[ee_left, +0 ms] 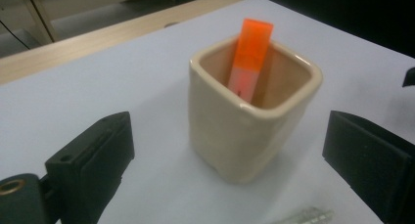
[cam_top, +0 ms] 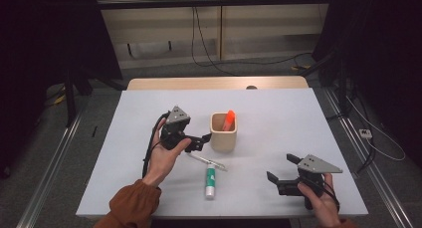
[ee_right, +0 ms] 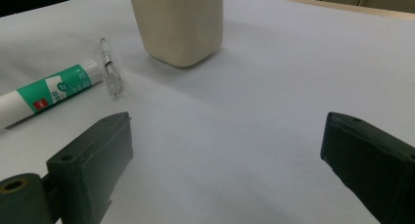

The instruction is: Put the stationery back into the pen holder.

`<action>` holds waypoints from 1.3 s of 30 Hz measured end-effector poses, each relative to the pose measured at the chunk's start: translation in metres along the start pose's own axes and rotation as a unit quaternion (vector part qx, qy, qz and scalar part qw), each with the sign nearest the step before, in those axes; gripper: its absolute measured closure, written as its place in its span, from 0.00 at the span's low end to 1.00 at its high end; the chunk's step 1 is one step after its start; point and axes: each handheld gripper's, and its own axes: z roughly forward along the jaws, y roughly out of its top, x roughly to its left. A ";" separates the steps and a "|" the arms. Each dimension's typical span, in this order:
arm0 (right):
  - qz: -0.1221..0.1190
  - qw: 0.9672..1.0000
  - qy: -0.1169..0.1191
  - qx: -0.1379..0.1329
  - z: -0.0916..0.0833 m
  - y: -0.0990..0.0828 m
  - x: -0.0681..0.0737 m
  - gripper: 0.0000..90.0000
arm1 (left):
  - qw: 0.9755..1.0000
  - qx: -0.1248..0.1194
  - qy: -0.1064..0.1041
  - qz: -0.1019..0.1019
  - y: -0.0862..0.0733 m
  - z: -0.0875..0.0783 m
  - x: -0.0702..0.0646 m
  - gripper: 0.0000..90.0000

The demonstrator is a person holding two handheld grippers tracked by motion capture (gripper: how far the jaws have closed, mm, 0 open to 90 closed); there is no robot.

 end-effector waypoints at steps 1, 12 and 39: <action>0.000 1.000 0.000 0.000 0.000 0.000 0.000 0.05 | 1.000 0.002 -0.002 -0.003 -0.002 -0.001 0.000 0.06; 0.000 1.000 -0.001 0.001 0.000 0.000 0.000 0.05 | 0.999 0.034 0.001 -0.028 -0.023 -0.013 -0.007 0.07; -0.005 1.000 0.004 0.000 -0.001 0.000 0.002 0.05 | 0.993 0.069 0.045 -0.084 -0.056 -0.026 -0.053 0.13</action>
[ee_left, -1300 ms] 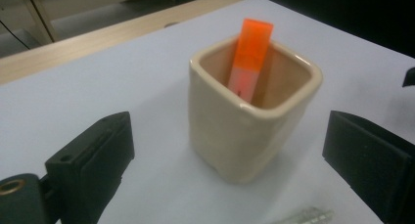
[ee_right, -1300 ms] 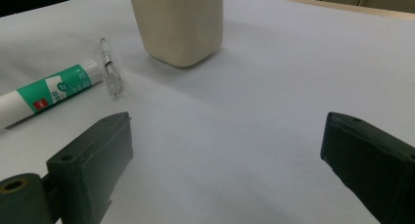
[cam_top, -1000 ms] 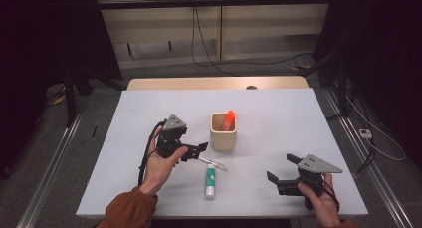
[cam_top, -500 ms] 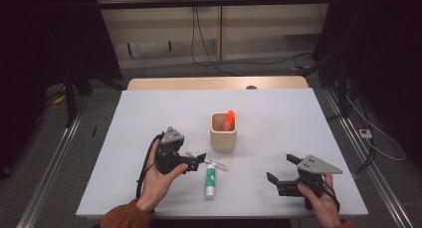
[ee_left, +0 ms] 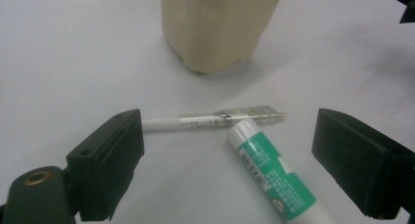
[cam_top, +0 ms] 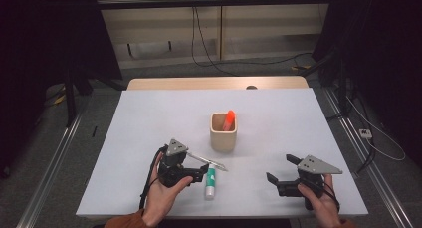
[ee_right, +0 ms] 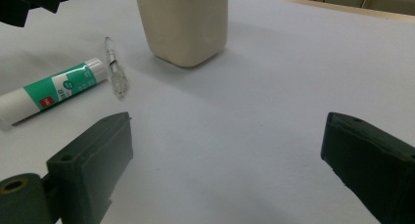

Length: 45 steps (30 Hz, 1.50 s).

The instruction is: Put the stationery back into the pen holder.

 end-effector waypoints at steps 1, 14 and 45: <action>0.000 1.000 0.000 0.000 0.000 0.000 0.000 0.05 | 1.000 0.005 0.004 0.000 -0.001 0.000 -0.001 0.13; -0.002 1.000 0.002 0.000 0.000 0.000 0.000 0.05 | 0.999 0.043 0.028 -0.019 -0.017 0.009 -0.024 0.13; -0.003 1.000 0.004 0.001 0.000 0.000 0.001 0.05 | 0.994 0.102 0.050 -0.007 -0.034 0.029 -0.057 0.41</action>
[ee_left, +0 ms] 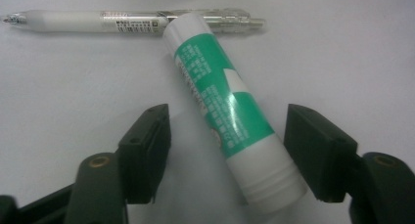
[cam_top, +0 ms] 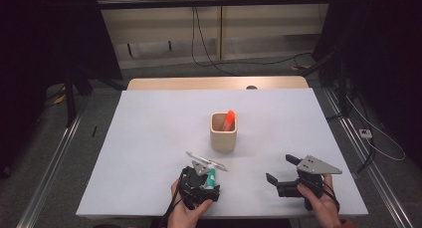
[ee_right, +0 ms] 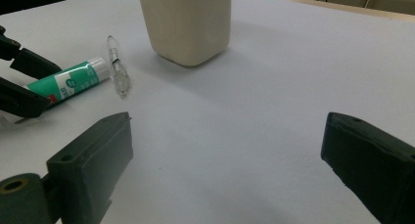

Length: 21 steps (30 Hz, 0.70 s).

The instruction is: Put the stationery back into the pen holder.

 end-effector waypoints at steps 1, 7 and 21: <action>0.000 1.000 0.000 0.000 0.000 0.000 0.000 0.05 | 1.000 0.002 -0.001 0.001 0.000 -0.001 0.000 0.43; 0.000 1.000 0.000 0.000 0.000 0.000 0.000 0.05 | 1.000 0.004 -0.004 0.005 -0.002 -0.003 -0.003 0.54; 0.001 1.000 -0.001 0.001 0.001 0.000 0.000 0.05 | 0.997 0.024 -0.061 0.042 0.001 -0.006 0.009 0.73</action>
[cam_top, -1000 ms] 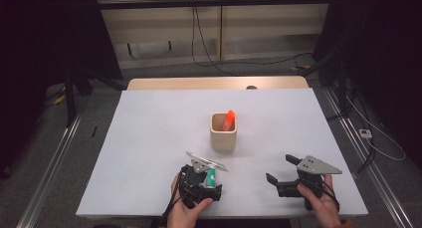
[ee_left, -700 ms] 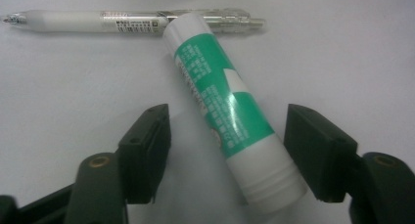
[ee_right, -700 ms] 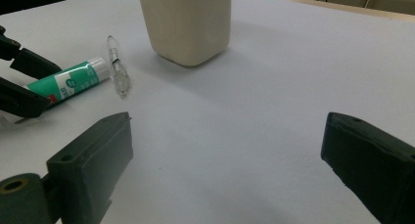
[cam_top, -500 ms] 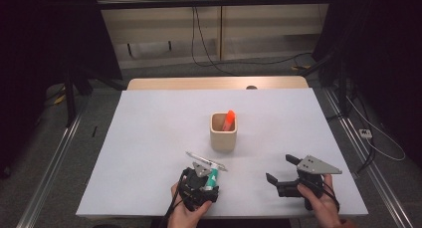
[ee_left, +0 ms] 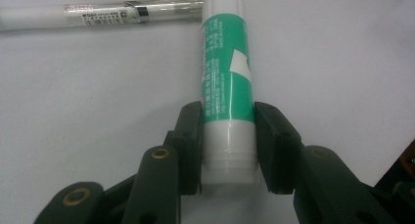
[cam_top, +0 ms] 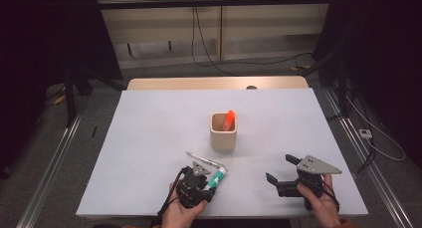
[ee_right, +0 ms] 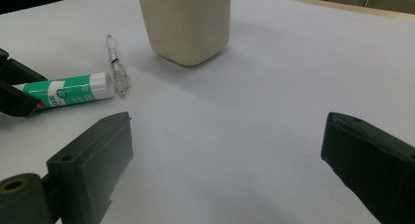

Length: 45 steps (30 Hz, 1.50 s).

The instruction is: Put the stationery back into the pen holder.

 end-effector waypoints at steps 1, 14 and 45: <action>-0.001 1.000 0.000 0.000 0.000 0.000 0.000 0.05 | 1.000 0.002 -0.005 0.003 0.000 -0.001 0.002 0.73; 0.000 1.000 0.000 -0.001 0.000 0.000 0.000 0.05 | 0.998 0.009 -0.062 0.029 0.007 -0.010 0.019 0.73; -0.081 0.993 0.081 0.002 0.017 0.029 0.045 0.08 | 0.982 -0.033 -0.156 0.098 0.044 -0.060 0.045 0.73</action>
